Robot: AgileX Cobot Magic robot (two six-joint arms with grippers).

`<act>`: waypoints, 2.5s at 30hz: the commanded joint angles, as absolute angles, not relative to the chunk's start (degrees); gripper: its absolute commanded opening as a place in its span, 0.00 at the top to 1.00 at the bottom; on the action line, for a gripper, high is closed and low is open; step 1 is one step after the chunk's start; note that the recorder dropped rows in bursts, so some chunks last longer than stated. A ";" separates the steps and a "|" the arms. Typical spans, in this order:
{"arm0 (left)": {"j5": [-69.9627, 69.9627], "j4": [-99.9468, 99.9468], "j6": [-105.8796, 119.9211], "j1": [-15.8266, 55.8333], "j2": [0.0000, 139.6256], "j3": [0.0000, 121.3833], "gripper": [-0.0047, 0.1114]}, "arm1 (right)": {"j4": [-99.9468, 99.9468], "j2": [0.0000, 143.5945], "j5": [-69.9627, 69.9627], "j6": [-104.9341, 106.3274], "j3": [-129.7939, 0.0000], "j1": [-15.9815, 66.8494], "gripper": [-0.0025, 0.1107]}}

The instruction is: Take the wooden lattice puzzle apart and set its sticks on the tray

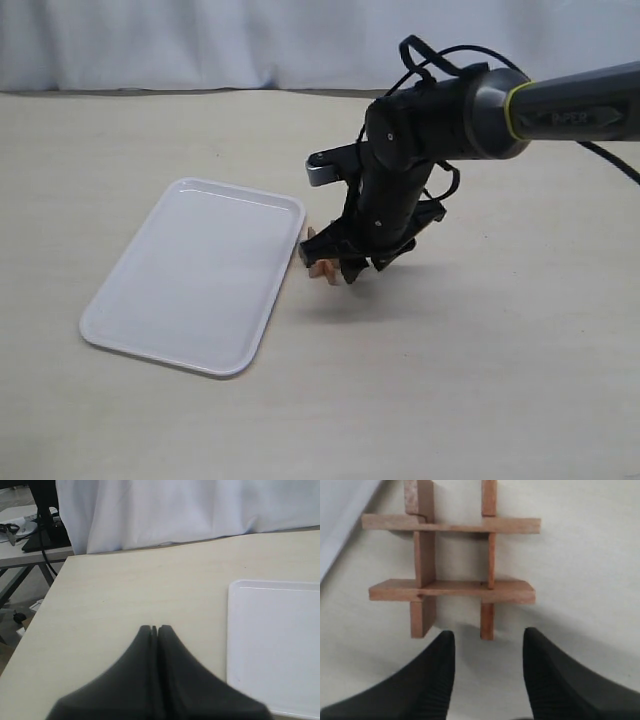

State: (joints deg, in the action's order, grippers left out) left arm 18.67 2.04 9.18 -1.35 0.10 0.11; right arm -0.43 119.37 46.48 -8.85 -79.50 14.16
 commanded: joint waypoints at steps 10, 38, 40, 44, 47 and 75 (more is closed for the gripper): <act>17.74 2.04 9.13 -1.35 0.00 0.00 0.96 | -0.41 112.78 61.15 36.30 -88.30 14.08 0.61; 17.74 2.14 9.13 -1.35 0.00 0.00 0.96 | 10.30 122.38 53.60 69.97 -88.30 14.08 0.63; 17.74 2.14 9.13 -1.35 0.00 0.00 0.96 | 10.30 123.12 53.47 69.97 -88.30 14.08 0.64; 17.74 2.14 9.13 -1.35 0.00 0.00 0.96 | 10.30 124.07 51.72 69.97 -88.30 14.08 0.64; 17.74 2.14 9.13 -1.35 0.00 0.00 0.96 | 10.30 124.96 50.67 69.97 -88.30 14.08 0.64; 17.74 2.14 9.13 -1.35 0.00 0.00 0.96 | -4.75 115.58 48.98 70.23 -88.30 14.08 0.94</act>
State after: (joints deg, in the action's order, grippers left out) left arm 18.67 2.04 9.18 -1.35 0.10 0.11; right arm 1.32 116.49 51.58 69.66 -88.08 14.16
